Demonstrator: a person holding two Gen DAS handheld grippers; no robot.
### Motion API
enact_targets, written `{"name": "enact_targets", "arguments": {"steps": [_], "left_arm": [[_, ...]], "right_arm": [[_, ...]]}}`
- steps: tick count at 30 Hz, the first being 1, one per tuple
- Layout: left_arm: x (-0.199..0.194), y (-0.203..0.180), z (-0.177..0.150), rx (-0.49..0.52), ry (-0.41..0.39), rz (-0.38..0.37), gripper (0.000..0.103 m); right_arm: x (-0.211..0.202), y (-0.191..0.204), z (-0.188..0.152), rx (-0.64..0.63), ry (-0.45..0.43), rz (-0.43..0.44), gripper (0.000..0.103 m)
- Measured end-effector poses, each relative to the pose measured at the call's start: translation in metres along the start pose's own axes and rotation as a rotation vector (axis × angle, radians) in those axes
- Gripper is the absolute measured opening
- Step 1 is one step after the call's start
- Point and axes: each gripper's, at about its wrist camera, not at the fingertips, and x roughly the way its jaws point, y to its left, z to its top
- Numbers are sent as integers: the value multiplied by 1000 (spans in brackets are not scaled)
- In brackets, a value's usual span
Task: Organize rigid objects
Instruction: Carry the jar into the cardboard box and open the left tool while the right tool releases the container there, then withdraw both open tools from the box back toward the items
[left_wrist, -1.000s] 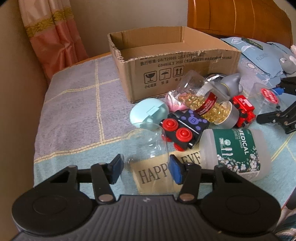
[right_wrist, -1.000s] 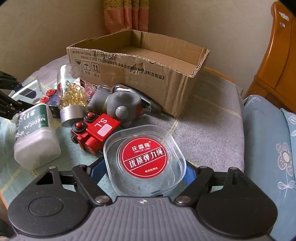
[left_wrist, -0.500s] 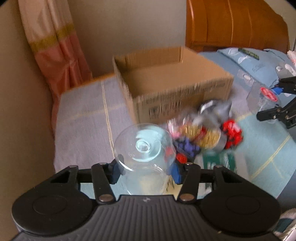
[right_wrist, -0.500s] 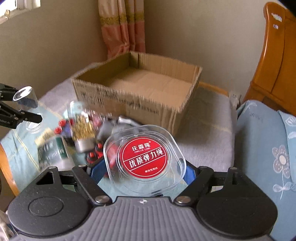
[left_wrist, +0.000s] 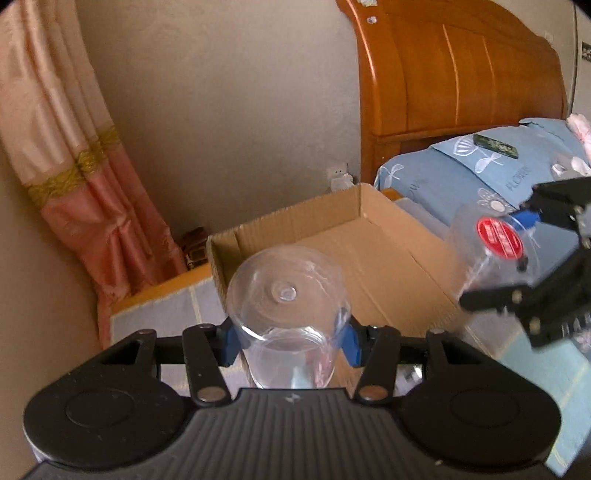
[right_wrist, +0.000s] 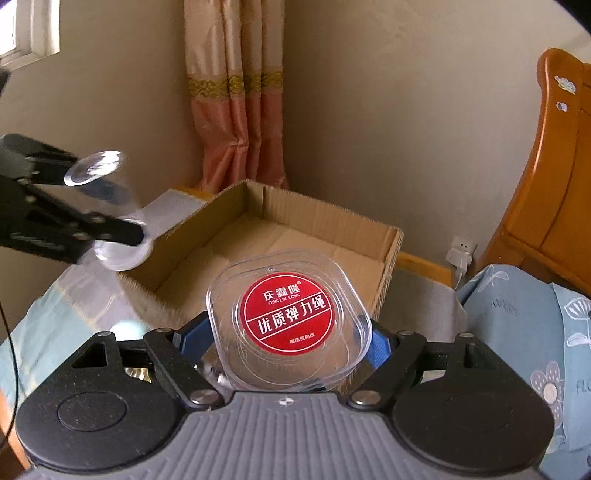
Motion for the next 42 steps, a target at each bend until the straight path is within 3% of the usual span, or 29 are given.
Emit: {"name": "enact_targets", "arguments": {"steps": [4,6,8,9,10,16,25,42], "left_arm": [[32,10,21,-17,15,11,51],[44,14,28,-38,14,16,52],[55,17,35,-51,6,24,64],[60,18,37,-53,4,33,82],[61,19,38,-63,-16,53,92],[54,19,29,-78,-25,28,92],[11,7,2,-51,-34,28,92],[-85,-45,-81,-85,-102,-8,99]], "right_arm": [[17,-7,12,32,9,8,86],[20,-9,14,52,4,8,100],[18,-13,15,77,-28,20,103],[18,-14,14,86,-28,31,103],[16,-15,13,99,-31,38,103],[10,-15,2,104,-26,23,103],[-16,6,-12,101,-42,11,103],[-96,49,-66,21,-101,-17,103]]}}
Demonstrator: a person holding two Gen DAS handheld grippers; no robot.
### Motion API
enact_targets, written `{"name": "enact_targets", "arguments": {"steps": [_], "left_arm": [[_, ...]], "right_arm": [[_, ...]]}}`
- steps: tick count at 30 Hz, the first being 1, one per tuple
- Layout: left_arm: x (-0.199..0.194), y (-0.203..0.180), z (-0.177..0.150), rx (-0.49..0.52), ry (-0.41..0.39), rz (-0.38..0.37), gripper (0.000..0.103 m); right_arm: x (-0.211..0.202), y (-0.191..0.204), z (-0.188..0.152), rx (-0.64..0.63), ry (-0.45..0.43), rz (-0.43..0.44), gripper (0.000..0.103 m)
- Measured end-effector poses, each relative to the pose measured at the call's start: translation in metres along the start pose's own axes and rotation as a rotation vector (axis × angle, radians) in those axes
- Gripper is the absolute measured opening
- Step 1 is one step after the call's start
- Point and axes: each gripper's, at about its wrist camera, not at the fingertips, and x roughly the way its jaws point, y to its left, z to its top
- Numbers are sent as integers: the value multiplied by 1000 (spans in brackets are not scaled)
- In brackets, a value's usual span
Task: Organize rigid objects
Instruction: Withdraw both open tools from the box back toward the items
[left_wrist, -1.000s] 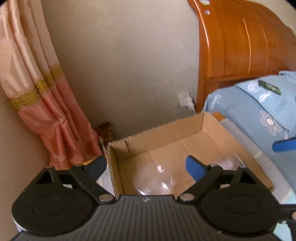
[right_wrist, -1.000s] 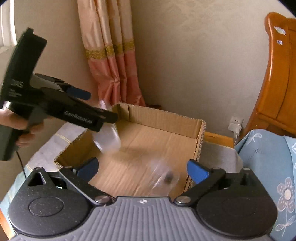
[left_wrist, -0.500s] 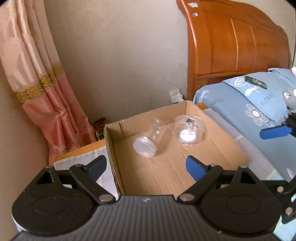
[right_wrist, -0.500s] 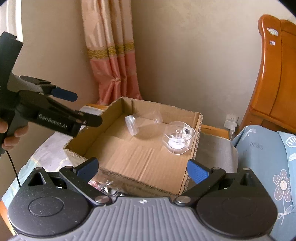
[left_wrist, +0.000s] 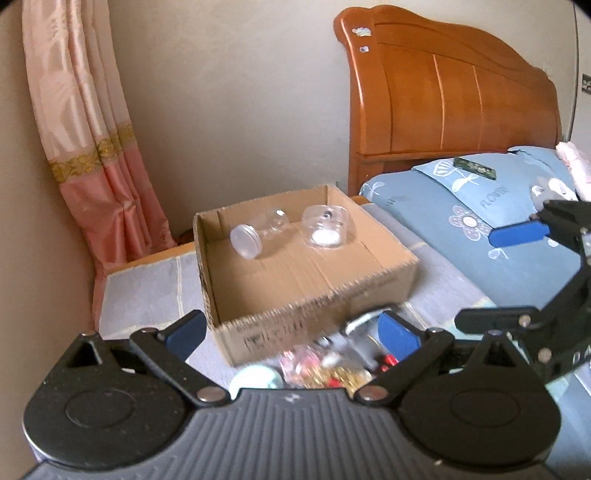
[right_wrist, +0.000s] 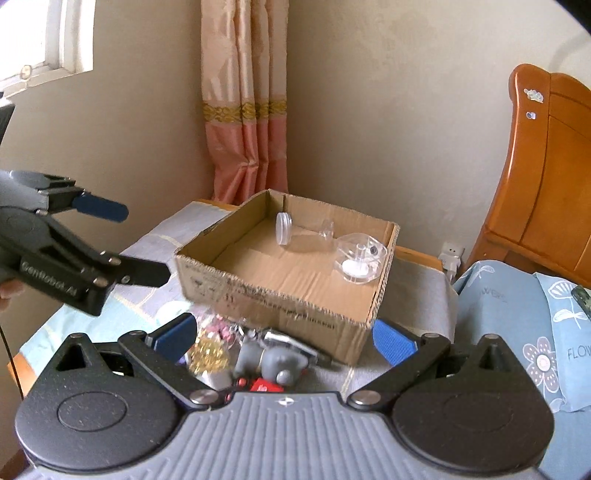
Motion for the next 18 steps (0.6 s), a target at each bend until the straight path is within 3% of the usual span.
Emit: {"name": "enact_targets", "arguments": {"steps": [8,18], "left_arm": [[-6,-18,-31,-38,-24,-13,101],[7,-36,-82,-65,28,-45,101]], "right_arm": [[18,0,-31,26,37,-12,103],[61,6,-88,70,135,-14,103]]}}
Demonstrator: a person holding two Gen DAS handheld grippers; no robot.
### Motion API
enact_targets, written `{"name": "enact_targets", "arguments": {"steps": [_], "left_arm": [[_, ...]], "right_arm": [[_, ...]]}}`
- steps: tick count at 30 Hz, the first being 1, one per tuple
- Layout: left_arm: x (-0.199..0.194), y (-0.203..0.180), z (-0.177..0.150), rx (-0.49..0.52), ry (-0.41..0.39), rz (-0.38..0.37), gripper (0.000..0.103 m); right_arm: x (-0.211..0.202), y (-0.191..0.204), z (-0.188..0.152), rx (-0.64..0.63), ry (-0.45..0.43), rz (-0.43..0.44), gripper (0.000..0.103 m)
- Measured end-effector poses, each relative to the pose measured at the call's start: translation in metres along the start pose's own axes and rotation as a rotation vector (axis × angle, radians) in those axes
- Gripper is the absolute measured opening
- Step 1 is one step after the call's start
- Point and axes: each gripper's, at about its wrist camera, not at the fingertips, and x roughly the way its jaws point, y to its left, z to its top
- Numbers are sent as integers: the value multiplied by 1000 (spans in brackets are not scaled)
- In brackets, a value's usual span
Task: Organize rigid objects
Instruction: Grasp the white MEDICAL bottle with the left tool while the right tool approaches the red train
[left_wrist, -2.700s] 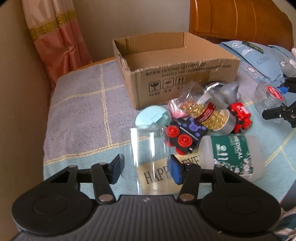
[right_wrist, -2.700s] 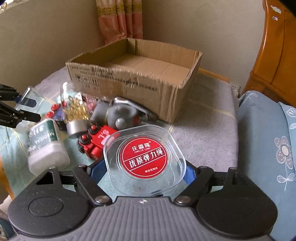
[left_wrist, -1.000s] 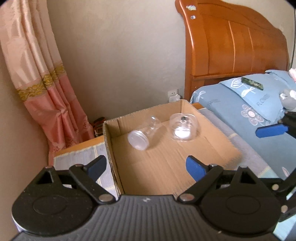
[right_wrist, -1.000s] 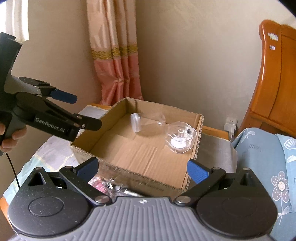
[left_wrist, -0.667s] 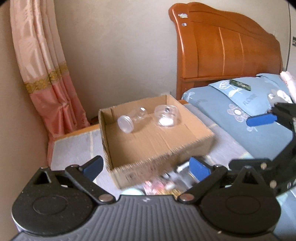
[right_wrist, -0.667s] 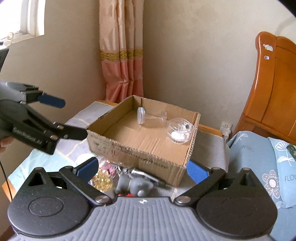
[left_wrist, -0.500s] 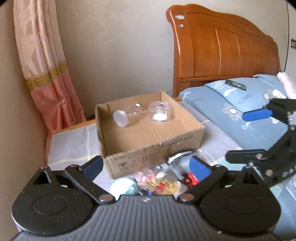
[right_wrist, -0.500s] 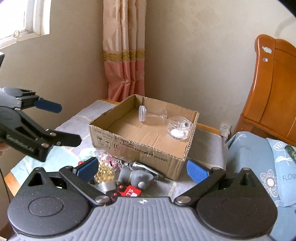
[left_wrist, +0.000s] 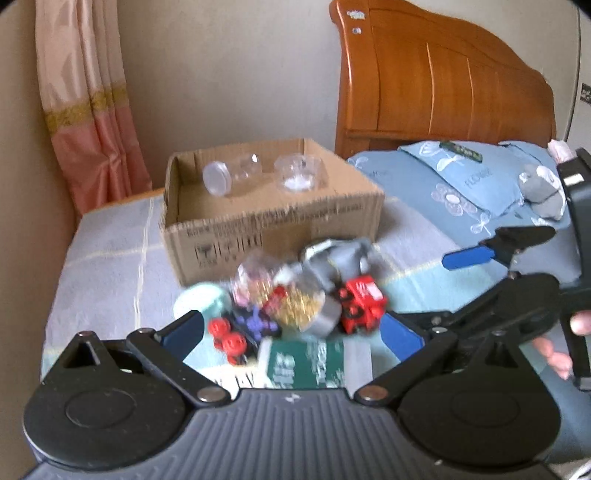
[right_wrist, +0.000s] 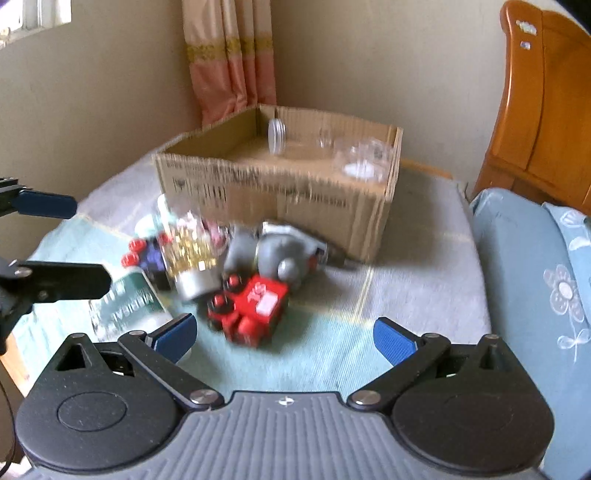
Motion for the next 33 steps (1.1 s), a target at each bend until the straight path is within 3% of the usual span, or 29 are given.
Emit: {"name": "enact_targets", "arguments": {"steps": [5,17,20,22,33], "left_arm": [[4,-4,-25,3,41,-40,101],[35,-14,-41,44,73,-19,101],[39,-12,-39,21,64,-13,94],[40,-9,-39,10,69,-32,83],[15,8,-58,-56,89,-4,83]], "right_arm": [[8,-3,-17,0,16,20,103],[18,0,-36,-35,30,8,103],[19,0,-37,-37,11,11,103],[19,1,-39,-40,-10,13,103],[32,11,-27,-66,-30,38,103]]}}
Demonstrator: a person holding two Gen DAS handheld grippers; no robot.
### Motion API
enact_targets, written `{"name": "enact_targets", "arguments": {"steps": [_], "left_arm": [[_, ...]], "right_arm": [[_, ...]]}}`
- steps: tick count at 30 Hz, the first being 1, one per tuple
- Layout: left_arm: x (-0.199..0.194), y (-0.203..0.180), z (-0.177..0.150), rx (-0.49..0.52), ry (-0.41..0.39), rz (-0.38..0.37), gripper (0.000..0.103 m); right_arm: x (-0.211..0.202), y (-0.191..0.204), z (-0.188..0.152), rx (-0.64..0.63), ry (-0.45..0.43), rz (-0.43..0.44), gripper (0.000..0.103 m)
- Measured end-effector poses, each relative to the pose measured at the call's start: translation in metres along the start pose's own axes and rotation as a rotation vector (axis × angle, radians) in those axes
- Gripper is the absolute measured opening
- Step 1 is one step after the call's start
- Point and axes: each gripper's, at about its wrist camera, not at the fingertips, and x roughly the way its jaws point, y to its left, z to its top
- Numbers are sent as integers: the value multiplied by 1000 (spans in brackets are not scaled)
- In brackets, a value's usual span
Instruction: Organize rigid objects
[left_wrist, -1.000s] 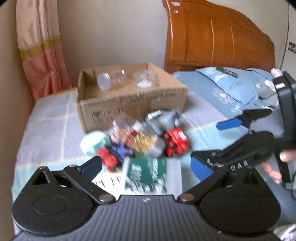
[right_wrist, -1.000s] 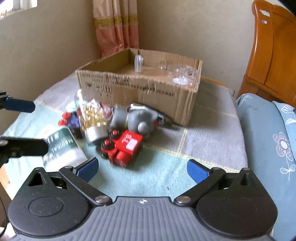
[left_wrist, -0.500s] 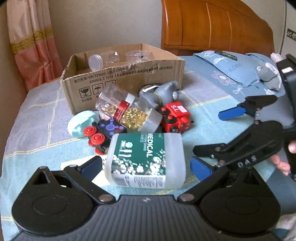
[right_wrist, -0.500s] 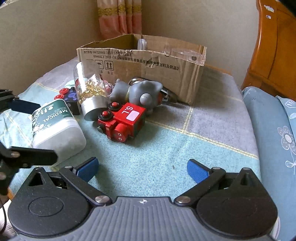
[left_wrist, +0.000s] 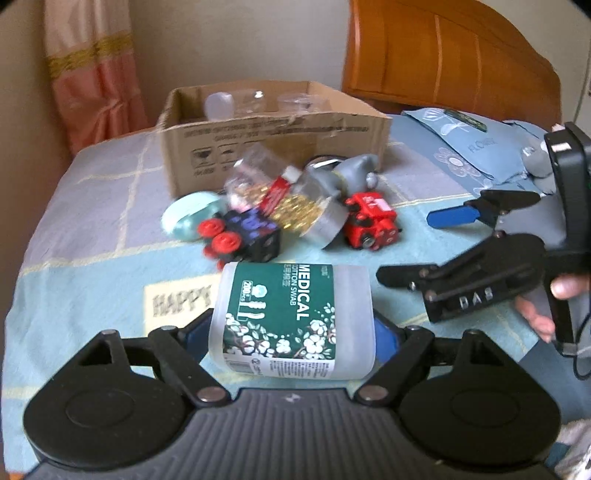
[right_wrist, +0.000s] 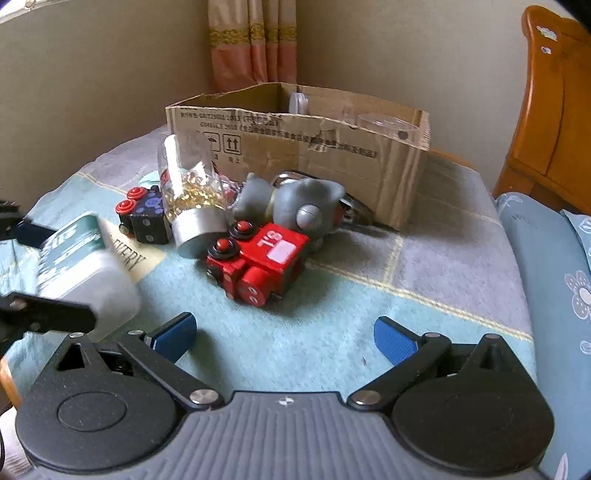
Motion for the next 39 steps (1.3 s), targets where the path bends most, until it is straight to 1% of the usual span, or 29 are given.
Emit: {"name": "enact_targets", "arguments": {"steps": [3,6,10,12,16,20,22,27,30,37,39], "left_arm": [[-6,9,-4,-35,-2,37,83],[-6,15,-4,-50,-3,60,83],[-4,14,-1,-37,-1,74,83],[-3,14,-1,-30,-2,78,83],[-1,17,-2,-43,-1,67,83],[-1,17,-1,-46,1,64,83],[-1,19,-2,-51,3,58,83],[0,20,-3,-70,4,48,84],[1,22,-4,-87,9,47,85],[4,23,-5,-101,20,47,86],[5,23,-4,-102,28,57,89]], "right_arm": [[9,6,9,-2,3,2,103],[16,10,15,7,3,-8,103],[18,5,19,39,10,-41,103],[16,-4,15,66,8,-61,103],[8,-17,8,81,11,-81,103],[0,-26,1,100,23,-101,103],[-4,-29,-4,100,11,-103,103],[-12,-33,-19,64,-39,-69,103],[-12,-32,-14,59,-15,-64,103],[4,-27,5,-22,19,21,103],[8,-26,9,-36,25,35,103]]}}
